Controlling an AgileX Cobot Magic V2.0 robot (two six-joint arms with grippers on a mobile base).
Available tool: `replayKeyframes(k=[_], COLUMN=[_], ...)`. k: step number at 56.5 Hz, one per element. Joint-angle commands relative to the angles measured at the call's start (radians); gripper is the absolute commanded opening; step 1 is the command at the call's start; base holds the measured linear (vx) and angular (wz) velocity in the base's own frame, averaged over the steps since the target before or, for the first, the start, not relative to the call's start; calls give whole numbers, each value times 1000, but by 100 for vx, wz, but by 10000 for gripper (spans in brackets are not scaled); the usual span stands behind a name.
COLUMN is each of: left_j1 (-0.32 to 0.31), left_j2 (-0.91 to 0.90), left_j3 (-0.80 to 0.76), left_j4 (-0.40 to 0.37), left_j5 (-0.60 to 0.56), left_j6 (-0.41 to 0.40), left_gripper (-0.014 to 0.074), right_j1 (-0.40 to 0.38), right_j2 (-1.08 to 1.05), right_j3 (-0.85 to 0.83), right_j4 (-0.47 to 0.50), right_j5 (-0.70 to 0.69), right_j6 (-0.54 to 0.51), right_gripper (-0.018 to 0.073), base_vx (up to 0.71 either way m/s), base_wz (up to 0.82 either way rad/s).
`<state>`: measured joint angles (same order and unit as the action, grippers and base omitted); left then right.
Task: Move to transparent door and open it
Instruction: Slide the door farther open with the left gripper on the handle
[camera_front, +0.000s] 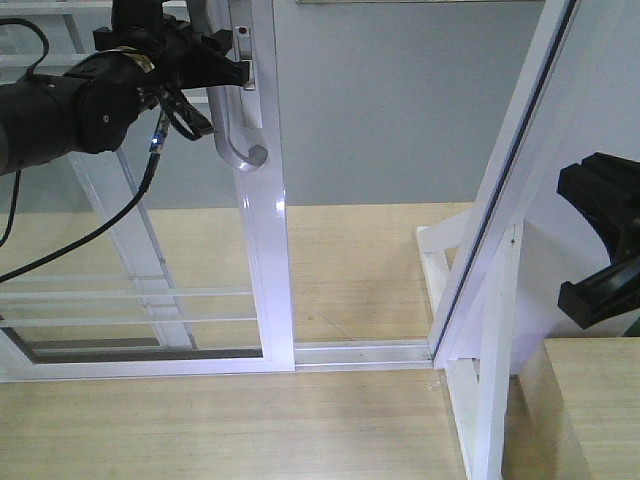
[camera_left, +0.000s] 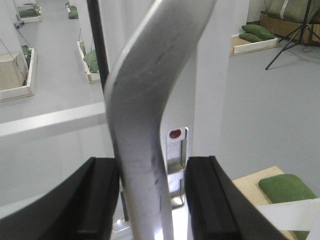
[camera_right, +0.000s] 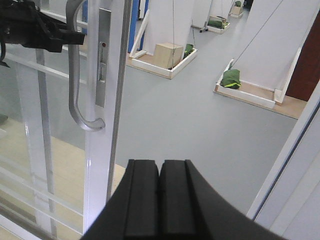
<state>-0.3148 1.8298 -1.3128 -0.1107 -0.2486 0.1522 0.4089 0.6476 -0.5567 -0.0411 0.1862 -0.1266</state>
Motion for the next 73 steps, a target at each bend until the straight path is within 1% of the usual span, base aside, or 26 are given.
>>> replayKeyframes(k=[1, 9, 13, 16, 20, 23, 34, 38, 54, 73], left_j1=[-4, -4, -4, -4, -3, -2, 10, 21, 96, 191], left_j2=[-25, 11, 23, 27, 28, 28, 16, 4, -63, -137], left_j3=[-72, -131, -155, -169, -170, -170, -167, -164, -164, -164], left_j4=[-7, -15, -20, -35, -35, -35, -35, -35, -35, -34], left_j5=[-88, -87, -84, -83, -85, -84, -35, -17, 84, 134], left_j6=[-2, -2, -2, -1, -1, 0, 0, 0, 0, 0], left_gripper=[444, 441, 419, 386, 324, 261, 43, -10, -8, -6], right_j1=[-4, -4, -4, -4, -4, -4, -4, -4, -4, -4], right_j2=[-2, -2, -2, -2, -2, -2, -2, -2, -2, -2], right_j3=[-27, -27, -27, -27, -27, -27, -27, -27, -27, -27], right_j4=[0, 0, 0, 0, 0, 0, 0, 0, 0, 0], right_j5=[-72, -72, -72, -72, -72, -72, -72, -72, -72, -72], right_j6=[2, 2, 2, 2, 2, 2, 2, 2, 2, 2], right_gripper=[-4, -4, -4, -4, -4, -4, -4, -4, -4, -4], base_vx=[0, 0, 0, 0, 0, 0, 0, 0, 0, 0], base_wz=[0, 0, 0, 0, 0, 0, 0, 0, 0, 0])
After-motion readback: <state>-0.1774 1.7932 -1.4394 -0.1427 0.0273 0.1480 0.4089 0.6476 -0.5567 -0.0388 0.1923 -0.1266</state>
